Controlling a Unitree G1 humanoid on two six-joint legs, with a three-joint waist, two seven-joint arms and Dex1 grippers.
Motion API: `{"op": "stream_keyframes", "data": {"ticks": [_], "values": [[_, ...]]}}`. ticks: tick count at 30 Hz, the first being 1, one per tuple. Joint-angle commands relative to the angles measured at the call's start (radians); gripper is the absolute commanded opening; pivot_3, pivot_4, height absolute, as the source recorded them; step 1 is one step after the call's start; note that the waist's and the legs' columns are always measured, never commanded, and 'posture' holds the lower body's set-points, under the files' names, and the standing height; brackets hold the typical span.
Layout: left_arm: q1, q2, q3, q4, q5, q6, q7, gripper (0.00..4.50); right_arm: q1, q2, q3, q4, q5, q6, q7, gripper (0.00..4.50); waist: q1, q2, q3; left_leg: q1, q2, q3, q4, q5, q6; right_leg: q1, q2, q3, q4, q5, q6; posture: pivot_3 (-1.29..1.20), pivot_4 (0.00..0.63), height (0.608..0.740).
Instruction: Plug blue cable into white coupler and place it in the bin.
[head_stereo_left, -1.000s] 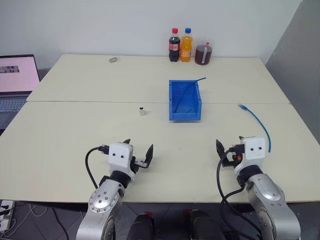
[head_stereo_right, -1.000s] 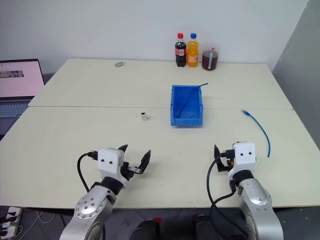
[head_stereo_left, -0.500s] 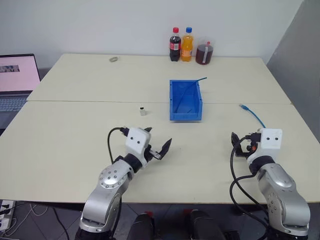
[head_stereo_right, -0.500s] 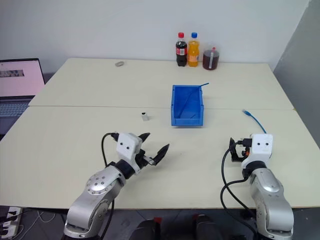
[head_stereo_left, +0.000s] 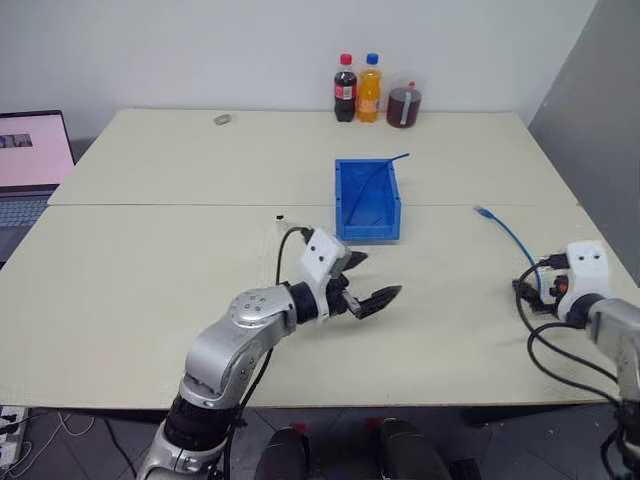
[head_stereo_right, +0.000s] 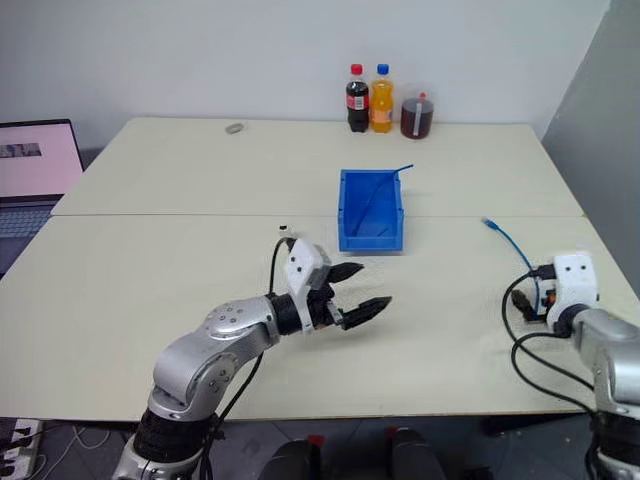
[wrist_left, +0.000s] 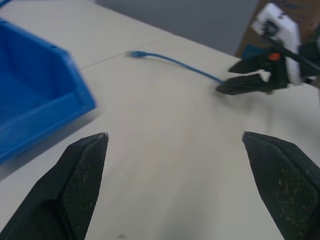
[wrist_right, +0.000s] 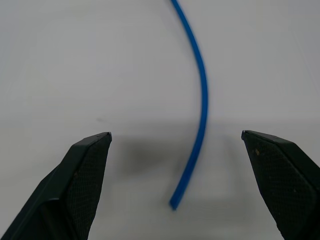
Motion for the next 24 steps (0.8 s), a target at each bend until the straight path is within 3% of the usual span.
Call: {"op": "stream_keyframes", "data": {"ticks": [1, 12, 19, 22, 24], "values": [[-0.04, 0.002, -0.026, 0.011, -0.005, -0.015, -0.025, 4.5, -0.058, -0.04, -0.027, 0.078, 0.013, -0.024, 0.038, 4.44, 0.001, 0.0, 0.0, 0.0, 0.0, 0.0, 0.0, 0.0, 0.0, 0.0, 0.0, 0.0, 0.0, 0.0, 0.0, 0.0, 0.15, 0.74], [-0.035, 0.07, -0.094, 0.009, 0.036, -0.061, -0.075, 4.5, -0.223, -0.057, 0.008, 0.41, 0.026, -0.024, 0.095, 4.44, 0.002, 0.0, 0.0, 0.0, 0.0, 0.002, 0.001, 0.0, 0.0, 0.0, 0.0, 0.002, 0.0, 0.001, 0.001, 0.0, 0.15, 0.74], [-0.024, 0.095, -0.111, 0.024, 0.078, -0.099, -0.078, 4.5, -0.208, -0.043, 0.074, 0.516, 0.014, -0.009, 0.137, 4.44, 0.002, -0.003, 0.0, 0.002, 0.0, 0.002, 0.001, 0.0, 0.0, 0.002, 0.0, 0.002, -0.001, 0.003, -0.002, 0.0, 0.15, 0.74], [-0.023, 0.096, -0.109, 0.023, 0.082, -0.102, -0.081, 4.5, -0.202, -0.037, 0.081, 0.512, 0.029, 0.023, 0.149, 3.95, 0.002, -0.003, 0.0, 0.003, 0.0, 0.002, 0.002, 0.0, 0.0, 0.004, 0.0, 0.002, -0.001, 0.001, 0.002, 0.0, 0.15, 0.74], [-0.025, 0.098, -0.108, 0.026, 0.088, -0.105, -0.083, 4.5, -0.2, -0.032, 0.081, 0.503, 0.033, 0.017, 0.154, 3.38, 0.002, -0.004, 0.0, 0.003, 0.001, 0.001, 0.002, 0.0, 0.0, 0.004, 0.0, 0.001, -0.001, 0.001, 0.002, 0.0, 0.15, 0.74]]}}
